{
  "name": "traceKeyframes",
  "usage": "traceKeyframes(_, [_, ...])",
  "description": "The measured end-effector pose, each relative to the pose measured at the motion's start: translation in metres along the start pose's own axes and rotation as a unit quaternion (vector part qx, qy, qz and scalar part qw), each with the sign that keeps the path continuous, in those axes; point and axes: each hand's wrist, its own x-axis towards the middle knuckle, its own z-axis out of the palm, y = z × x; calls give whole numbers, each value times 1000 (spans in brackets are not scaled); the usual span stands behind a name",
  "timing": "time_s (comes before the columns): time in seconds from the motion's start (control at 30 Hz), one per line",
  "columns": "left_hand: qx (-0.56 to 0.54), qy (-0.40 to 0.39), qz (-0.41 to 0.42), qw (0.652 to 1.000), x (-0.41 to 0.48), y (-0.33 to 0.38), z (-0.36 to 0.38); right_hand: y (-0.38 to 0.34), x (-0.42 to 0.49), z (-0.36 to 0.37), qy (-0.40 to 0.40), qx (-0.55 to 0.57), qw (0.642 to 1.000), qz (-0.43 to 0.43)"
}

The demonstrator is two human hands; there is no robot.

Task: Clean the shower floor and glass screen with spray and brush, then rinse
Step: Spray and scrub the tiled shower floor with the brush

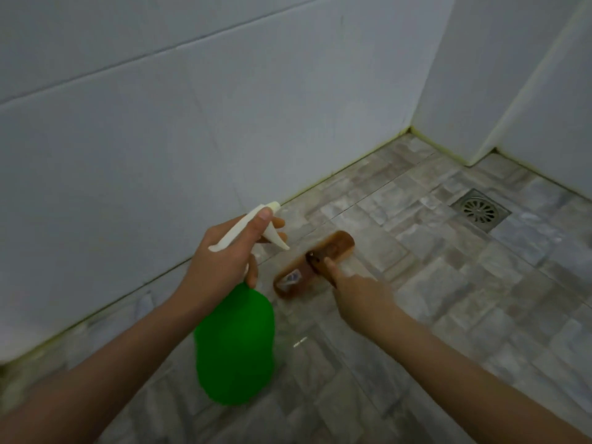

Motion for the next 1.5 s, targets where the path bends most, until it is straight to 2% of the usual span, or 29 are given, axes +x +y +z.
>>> traceKeyframes(0.07, [-2, 8, -4, 1000, -5, -1, -10, -17, -2, -2, 19, 11, 1000, 7])
traceKeyframes(0.17, [1, 27, 4, 1000, -19, -4, -27, -55, 40, -12, 23, 64, 997, -38])
traceKeyframes(0.23, [4, 33, 9, 999, -28, -4, -36, -68, 59, -20, 11, 48, 997, -65])
traceKeyframes(0.43, [-3, 38, 16, 999, -53, -4, -69, -50, -36, -39, -108, -115, 987, -37])
traceKeyframes(0.5, [-1, 34, 12, 999, -63, -5, -76, -76, -51, -29, -72, -90, 991, -63])
traceKeyframes(0.57, [13, 27, 15, 999, -72, -6, -77, -104, -44, -9, -80, -28, 989, -120])
traceKeyframes(0.67, [27, 16, 23, 999, -81, -9, -75, -102, -56, -7, -90, -70, 981, -159])
traceKeyframes(0.83, [0, 4, 12, 1000, -91, -6, -69, -48, -157, -19, -175, -194, 963, -70])
traceKeyframes(1.03, [12, -44, 23, 999, -94, -1, -35, -21, -142, 14, -69, -89, 994, 0])
traceKeyframes(1.17, [-7, -70, 34, 997, -93, 4, -16, 19, -189, 4, -123, -127, 983, 57])
traceKeyframes(1.27, [-24, -85, 36, 995, -88, 7, -6, 20, -187, 18, -83, -72, 987, 120])
traceKeyframes(1.37, [-11, -118, 44, 992, -85, 6, 13, 39, -164, 32, -29, -15, 989, 141])
traceKeyframes(1.5, [-12, -157, 53, 986, -78, 5, 40, 62, -225, 24, -116, -15, 979, 168])
